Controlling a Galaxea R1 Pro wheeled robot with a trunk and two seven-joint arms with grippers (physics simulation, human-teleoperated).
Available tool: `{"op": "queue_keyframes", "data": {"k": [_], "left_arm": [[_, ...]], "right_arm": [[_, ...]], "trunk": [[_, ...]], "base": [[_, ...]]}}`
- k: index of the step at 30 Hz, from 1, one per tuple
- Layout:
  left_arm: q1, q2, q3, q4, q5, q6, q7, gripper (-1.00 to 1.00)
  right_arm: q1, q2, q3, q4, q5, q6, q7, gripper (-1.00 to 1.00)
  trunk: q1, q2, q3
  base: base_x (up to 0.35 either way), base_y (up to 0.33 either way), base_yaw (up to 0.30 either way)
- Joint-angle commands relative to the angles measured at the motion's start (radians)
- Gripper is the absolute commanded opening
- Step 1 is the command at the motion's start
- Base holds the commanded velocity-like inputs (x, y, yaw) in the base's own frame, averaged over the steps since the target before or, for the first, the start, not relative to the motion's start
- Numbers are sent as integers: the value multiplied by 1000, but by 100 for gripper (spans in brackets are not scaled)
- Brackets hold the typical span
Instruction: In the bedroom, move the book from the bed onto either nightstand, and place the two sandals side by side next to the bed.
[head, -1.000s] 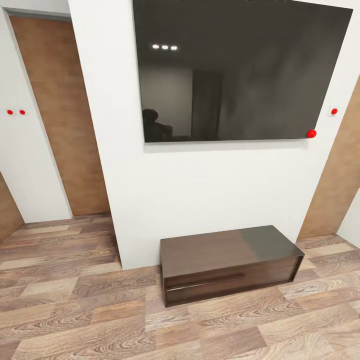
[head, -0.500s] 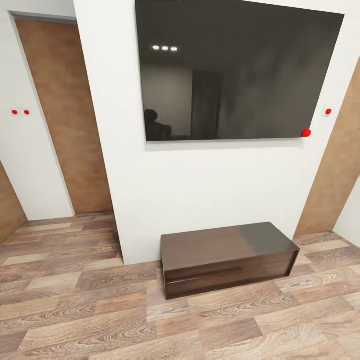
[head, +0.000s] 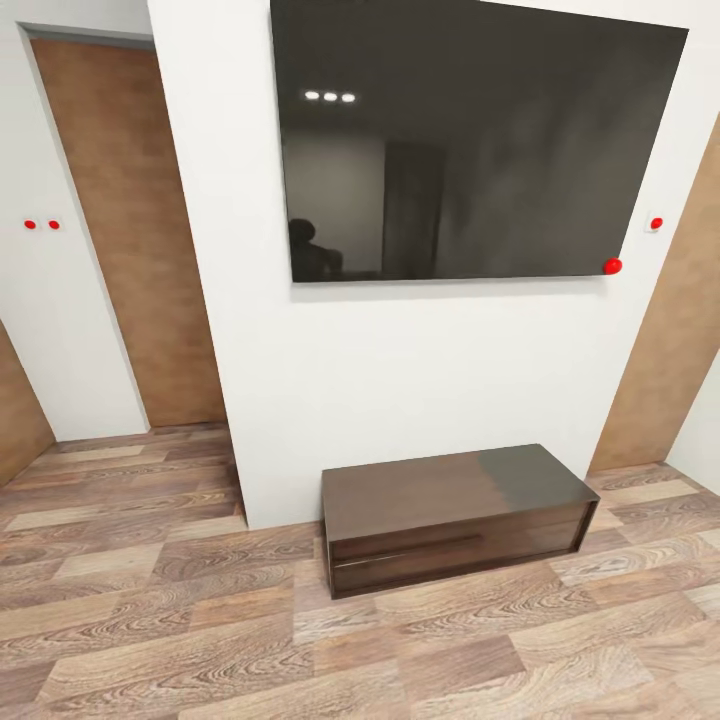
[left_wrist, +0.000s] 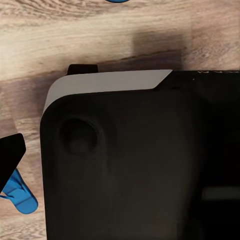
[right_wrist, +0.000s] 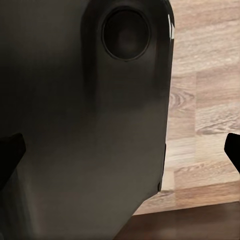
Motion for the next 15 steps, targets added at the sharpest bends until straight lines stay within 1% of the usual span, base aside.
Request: {"op": "queue_keyframes", "data": {"k": [1, 8, 11, 15], "left_arm": [[0, 0, 0, 0, 1, 0, 0, 100], [-1, -1, 0, 0, 1, 0, 0, 100], [0, -1, 0, 0, 1, 0, 0, 100], [-1, -1, 0, 0, 1, 0, 0, 100]], "right_arm": [[0, 0, 0, 0, 0, 0, -1, 100], [-1, 0, 0, 0, 0, 1, -1, 100], [0, 0, 0, 0, 0, 1, -1, 100], [-1, 0, 0, 0, 0, 2, -1, 100]], "trunk": [[0, 0, -1], [0, 0, -1], [0, 0, -1], [0, 0, -1]], "base": [[0, 0, 0], [0, 0, 10], [0, 0, 151], [0, 0, 245]]}}
